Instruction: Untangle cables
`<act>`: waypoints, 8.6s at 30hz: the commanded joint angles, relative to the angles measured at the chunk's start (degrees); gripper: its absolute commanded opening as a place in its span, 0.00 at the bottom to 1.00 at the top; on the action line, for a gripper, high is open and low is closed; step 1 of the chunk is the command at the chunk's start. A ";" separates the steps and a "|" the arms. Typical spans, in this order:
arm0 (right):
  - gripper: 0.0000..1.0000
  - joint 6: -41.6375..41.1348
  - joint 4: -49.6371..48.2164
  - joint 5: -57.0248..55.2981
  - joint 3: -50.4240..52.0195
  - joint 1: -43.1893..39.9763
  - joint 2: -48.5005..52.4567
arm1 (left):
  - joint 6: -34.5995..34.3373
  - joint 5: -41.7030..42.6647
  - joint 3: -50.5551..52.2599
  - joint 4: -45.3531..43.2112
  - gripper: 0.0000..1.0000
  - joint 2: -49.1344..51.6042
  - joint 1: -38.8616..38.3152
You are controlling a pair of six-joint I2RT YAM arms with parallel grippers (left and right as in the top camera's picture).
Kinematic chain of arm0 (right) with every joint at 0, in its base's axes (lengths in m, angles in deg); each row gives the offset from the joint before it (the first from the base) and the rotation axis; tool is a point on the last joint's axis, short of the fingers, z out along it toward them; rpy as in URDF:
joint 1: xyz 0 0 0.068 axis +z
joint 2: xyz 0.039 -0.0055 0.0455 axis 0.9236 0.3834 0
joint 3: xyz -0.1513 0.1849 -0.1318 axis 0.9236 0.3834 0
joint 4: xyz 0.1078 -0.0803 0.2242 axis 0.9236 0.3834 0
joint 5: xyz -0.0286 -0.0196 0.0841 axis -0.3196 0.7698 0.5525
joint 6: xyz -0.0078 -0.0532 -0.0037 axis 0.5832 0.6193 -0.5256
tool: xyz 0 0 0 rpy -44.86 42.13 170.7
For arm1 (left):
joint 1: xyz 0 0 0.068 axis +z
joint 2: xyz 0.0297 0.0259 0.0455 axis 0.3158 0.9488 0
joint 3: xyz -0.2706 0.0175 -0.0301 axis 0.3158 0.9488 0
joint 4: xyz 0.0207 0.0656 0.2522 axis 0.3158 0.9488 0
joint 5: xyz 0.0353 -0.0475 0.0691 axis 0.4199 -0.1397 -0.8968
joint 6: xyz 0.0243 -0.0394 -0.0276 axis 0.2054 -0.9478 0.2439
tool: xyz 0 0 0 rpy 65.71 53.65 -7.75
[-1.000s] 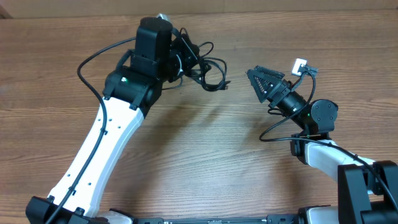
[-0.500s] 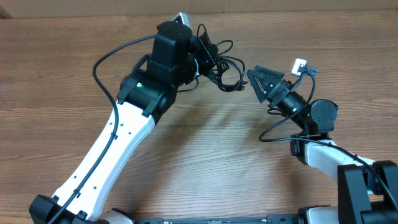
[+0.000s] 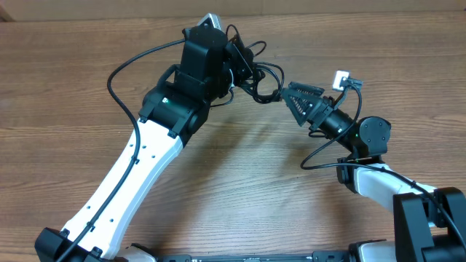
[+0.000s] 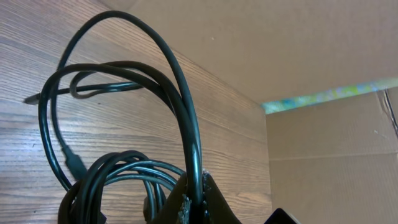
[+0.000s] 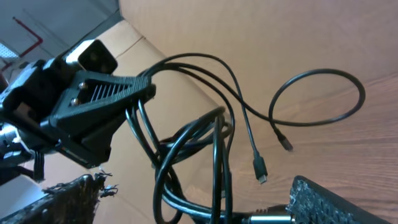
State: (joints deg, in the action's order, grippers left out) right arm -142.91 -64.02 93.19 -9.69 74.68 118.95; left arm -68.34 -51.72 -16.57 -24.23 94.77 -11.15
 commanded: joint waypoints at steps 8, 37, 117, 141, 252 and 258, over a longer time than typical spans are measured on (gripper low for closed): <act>0.90 0.61 -0.44 0.66 -0.59 3.28 0.11 | 0.94 -0.96 -1.03 -0.72 0.05 -0.15 -2.03; 0.04 1.97 -0.39 -1.07 -0.59 3.06 0.11 | 1.64 -1.05 -1.03 -0.81 0.20 -0.15 -1.97; 0.04 -34.91 -1.81 6.01 -0.59 -6.56 0.11 | 127.62 23.26 -0.11 21.86 0.85 0.61 -1.97; 0.08 -48.09 -17.11 8.46 -0.59 -6.56 0.11 | 127.60 29.03 -0.11 18.78 0.74 0.63 -2.01; 0.07 -48.81 -18.18 8.85 -0.59 -6.67 0.11 | 118.92 16.72 -0.11 14.56 0.04 5.22 -5.33; 0.07 -46.18 -15.13 8.85 -0.59 -7.10 0.11 | 115.65 14.01 -0.11 14.53 0.05 5.20 -5.33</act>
State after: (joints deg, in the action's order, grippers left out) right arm -190.67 -79.23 103.02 -9.69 68.23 119.11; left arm 50.02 -34.71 -16.57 -9.92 99.25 -16.49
